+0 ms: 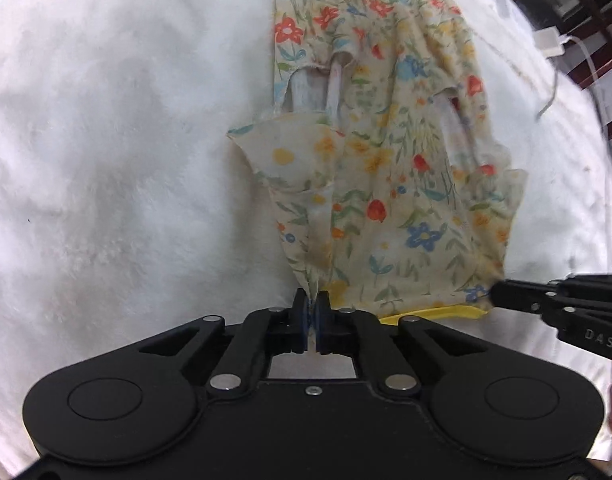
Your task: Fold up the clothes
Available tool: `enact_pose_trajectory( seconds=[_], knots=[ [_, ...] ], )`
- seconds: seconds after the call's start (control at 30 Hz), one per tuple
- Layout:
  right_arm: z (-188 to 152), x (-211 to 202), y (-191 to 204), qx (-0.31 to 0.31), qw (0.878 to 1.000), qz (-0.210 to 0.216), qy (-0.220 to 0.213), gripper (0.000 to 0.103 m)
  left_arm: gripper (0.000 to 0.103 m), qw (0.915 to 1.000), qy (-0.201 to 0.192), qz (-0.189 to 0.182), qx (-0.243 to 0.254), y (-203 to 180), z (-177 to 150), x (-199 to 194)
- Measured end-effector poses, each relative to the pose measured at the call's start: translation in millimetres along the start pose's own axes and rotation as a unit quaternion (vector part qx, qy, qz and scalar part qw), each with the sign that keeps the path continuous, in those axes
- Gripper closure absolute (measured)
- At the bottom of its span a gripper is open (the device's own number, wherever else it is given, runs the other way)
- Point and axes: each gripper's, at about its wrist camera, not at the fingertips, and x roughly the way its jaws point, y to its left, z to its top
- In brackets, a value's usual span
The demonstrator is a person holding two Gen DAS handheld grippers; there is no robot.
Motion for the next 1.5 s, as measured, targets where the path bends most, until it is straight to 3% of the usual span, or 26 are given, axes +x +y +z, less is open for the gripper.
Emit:
enact_pose_trajectory(
  seconds=[0.23, 0.3, 0.37, 0.43, 0.47, 0.5, 0.53, 0.57, 0.63, 0.7, 0.8, 0.97, 1.03, 1.2, 1.37, 1.47, 1.5],
  knots=[
    [-6, -12, -8, 0.055, 0.998, 0.032, 0.015, 0.102, 0.100, 0.9982, 0.024, -0.007, -0.054, 3, -13, -11],
    [-12, -8, -6, 0.059, 0.997, 0.030, 0.033, 0.102, 0.100, 0.9975, 0.042, -0.004, -0.056, 2, -18, -9],
    [-20, -2, -5, 0.051, 0.997, 0.024, 0.061, 0.102, 0.098, 0.9947, 0.087, 0.003, -0.055, -1, -20, 0],
    [-23, 1, -1, 0.031, 0.997, 0.017, 0.074, 0.099, 0.092, 0.9913, 0.124, 0.006, -0.043, -3, -20, 7],
    [-25, 2, 2, 0.019, 0.997, 0.015, 0.079, 0.097, 0.081, 0.9916, 0.123, 0.007, -0.040, -1, -19, 5],
    [-27, 3, 4, 0.007, 0.996, 0.012, 0.084, 0.089, 0.061, 0.9919, 0.121, 0.007, -0.037, 1, -19, 1],
    [-24, 0, 7, -0.005, 0.996, 0.014, 0.087, 0.076, 0.052, 0.9933, 0.109, 0.012, -0.037, 3, -16, -6],
    [-19, -6, 8, -0.020, 0.996, 0.011, 0.084, 0.071, 0.041, 0.9950, 0.092, 0.017, -0.036, 5, -13, -13],
    [-11, -16, 9, -0.042, 0.996, 0.004, 0.073, 0.058, 0.040, 0.9979, 0.054, 0.028, -0.024, 6, -6, -27],
    [5, -35, 10, -0.073, 0.997, -0.028, 0.025, 0.049, 0.039, 0.9990, 0.027, 0.036, -0.005, 6, 3, -35],
    [23, -49, 13, -0.111, 0.992, -0.053, -0.028, 0.048, 0.039, 0.9980, -0.017, 0.059, 0.017, 6, 28, -36],
    [72, -17, 20, -0.114, 0.987, -0.086, -0.071, 0.048, 0.039, 0.9912, -0.062, 0.091, 0.073, -11, 57, -22],
    [80, -6, 19, -0.111, 0.988, -0.076, -0.072, 0.049, 0.039, 0.9893, -0.062, 0.097, 0.090, -13, 59, -18],
    [85, 24, 10, -0.107, 0.989, -0.099, -0.015, 0.049, 0.039, 0.9848, -0.055, 0.120, 0.114, -3, 52, -16],
    [95, -12, 26, -0.140, 0.985, -0.082, -0.059, 0.040, 0.039, 0.9848, -0.063, 0.130, 0.095, 12, 51, -23],
    [108, -56, 44, -0.161, 0.979, -0.065, -0.110, 0.036, 0.039, 0.9848, -0.098, 0.128, 0.064, 16, 56, -58],
    [108, -70, 49, -0.163, 0.977, -0.062, -0.120, 0.028, 0.039, 0.9849, -0.100, 0.121, 0.073, 13, 55, -70]
  ],
)
